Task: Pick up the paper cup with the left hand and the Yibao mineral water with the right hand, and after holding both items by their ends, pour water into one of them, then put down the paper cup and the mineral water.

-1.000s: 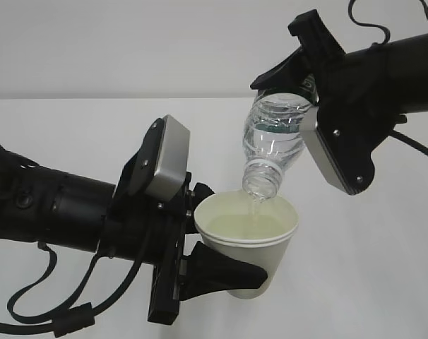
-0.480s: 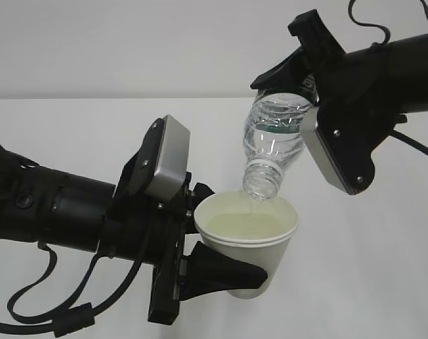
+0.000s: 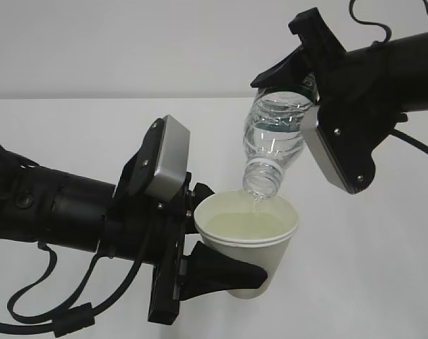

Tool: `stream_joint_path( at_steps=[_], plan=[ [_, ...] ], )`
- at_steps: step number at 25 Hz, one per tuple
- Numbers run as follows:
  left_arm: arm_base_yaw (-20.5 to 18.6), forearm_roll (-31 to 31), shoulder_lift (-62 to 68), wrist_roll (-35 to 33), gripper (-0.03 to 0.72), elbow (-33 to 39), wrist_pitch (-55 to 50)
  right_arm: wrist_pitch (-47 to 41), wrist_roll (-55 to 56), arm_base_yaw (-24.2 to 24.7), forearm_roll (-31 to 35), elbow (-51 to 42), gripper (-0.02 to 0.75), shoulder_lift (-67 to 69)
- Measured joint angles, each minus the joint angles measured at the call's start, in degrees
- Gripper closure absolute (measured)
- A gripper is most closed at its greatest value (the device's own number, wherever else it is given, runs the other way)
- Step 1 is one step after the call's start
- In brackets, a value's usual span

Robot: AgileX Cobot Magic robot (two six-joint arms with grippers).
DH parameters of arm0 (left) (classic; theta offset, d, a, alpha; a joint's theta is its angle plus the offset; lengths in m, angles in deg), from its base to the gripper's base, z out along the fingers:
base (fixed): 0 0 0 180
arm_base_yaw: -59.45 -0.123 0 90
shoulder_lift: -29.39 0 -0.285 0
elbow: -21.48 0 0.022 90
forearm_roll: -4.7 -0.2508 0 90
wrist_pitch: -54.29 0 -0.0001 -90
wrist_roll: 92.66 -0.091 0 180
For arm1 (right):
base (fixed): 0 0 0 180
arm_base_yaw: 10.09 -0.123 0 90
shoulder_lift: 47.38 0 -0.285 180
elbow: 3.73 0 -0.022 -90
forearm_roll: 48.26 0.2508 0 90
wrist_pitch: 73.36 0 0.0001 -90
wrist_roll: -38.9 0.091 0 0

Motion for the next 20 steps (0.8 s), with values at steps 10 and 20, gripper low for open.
stream_joint_path(
  at_steps=[10, 20],
  plan=[
    [0.0, 0.0, 0.0, 0.0, 0.282, 0.0, 0.0, 0.8, 3.2, 0.0, 0.0, 0.0, 0.311, -0.1],
    [0.0, 0.0, 0.0, 0.0, 0.282, 0.0, -0.1, 2.4, 7.8, 0.0, 0.0, 0.0, 0.311, -0.1]
  ],
)
